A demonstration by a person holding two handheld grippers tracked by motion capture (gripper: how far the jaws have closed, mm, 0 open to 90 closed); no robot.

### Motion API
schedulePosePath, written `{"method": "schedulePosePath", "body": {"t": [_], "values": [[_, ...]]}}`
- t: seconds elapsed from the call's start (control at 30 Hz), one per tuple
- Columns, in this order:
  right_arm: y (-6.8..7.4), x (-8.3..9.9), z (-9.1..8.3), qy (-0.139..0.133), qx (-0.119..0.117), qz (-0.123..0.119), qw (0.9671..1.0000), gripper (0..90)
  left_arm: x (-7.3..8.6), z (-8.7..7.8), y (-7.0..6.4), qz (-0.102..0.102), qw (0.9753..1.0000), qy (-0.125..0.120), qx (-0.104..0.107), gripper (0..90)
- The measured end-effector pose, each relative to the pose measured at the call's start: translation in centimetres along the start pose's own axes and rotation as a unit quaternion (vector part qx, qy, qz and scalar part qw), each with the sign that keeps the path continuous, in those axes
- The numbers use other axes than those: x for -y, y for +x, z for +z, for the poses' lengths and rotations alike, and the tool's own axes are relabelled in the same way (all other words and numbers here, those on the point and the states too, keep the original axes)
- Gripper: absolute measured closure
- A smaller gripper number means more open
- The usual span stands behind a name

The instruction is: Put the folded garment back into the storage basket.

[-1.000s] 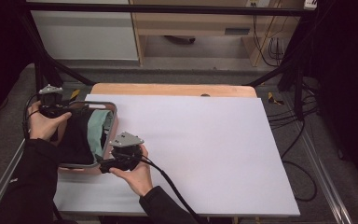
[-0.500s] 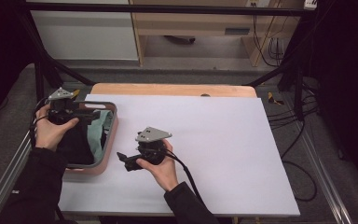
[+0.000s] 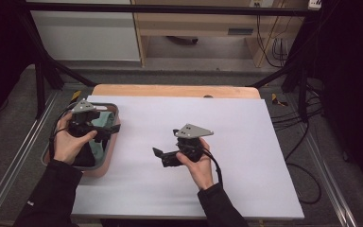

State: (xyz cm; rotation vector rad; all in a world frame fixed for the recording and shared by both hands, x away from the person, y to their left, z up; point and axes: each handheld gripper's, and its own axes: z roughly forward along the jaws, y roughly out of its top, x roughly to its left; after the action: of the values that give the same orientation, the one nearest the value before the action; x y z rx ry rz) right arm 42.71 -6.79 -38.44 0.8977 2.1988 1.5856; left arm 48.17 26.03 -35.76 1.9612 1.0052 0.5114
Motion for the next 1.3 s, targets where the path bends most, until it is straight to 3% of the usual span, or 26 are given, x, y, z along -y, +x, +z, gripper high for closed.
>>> {"method": "schedulePosePath", "body": {"t": [0.23, 0.8, 1.07, 1.3], "values": [[-2.1, 0.5, -2.3, 0.007, 0.017, 0.003, 0.9998, 5.4, 0.1, 0.7, -2.7, 0.023, 0.9994, -0.004, 0.026, 1.3], [-6.3, 2.6, -7.5, 0.012, 0.023, 0.026, 0.9993, 4.9, 1.7, 1.8, -7.8, 0.057, 0.9959, -0.010, 0.070, 1.5], [-7.7, 4.3, -9.6, 0.023, 0.034, 0.029, 0.9988, 4.4, 3.1, 2.3, -9.5, 0.065, 0.9946, -0.008, 0.081, 1.5], [-9.0, 6.7, -11.2, 0.028, 0.050, 0.043, 0.9974, 4.3, 5.3, 2.8, -10.7, 0.069, 0.9933, 0.003, 0.093, 1.5]]}}
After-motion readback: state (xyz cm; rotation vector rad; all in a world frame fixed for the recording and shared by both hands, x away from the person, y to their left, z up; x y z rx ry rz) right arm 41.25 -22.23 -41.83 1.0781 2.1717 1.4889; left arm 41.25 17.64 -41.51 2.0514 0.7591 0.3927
